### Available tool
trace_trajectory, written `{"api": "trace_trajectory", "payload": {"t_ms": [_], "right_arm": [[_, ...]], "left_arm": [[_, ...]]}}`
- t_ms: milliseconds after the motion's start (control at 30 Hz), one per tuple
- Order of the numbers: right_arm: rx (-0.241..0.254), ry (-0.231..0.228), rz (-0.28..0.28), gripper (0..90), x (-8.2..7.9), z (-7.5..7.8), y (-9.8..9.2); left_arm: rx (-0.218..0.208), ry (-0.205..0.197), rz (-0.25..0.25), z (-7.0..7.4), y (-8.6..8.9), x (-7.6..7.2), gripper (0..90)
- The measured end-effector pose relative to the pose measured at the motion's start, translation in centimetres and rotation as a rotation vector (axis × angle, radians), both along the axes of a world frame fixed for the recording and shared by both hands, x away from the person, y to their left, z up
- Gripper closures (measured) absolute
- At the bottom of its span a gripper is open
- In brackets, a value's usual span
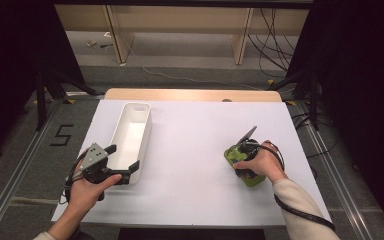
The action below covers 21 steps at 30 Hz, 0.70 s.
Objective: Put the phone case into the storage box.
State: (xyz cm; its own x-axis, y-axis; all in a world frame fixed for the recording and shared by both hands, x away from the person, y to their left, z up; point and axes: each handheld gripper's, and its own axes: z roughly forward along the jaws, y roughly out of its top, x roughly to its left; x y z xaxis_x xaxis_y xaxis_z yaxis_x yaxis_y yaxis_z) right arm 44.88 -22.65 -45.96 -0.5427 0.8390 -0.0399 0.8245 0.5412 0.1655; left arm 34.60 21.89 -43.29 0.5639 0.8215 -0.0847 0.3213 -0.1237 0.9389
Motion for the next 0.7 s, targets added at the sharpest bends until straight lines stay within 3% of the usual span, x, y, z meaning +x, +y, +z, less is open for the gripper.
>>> {"api": "trace_trajectory", "payload": {"t_ms": [300,700], "right_arm": [[0.015,-0.005,-0.005,16.6,-0.1,0.5,0.0],[0.048,-0.048,0.008,16.6,-0.4,1.4,0.2]], "left_arm": [[0.0,0.0,0.002,0.0,0.0,0.0,0.0],[-0.001,-0.002,0.003,0.0,0.0,0.0,0.0]]}}
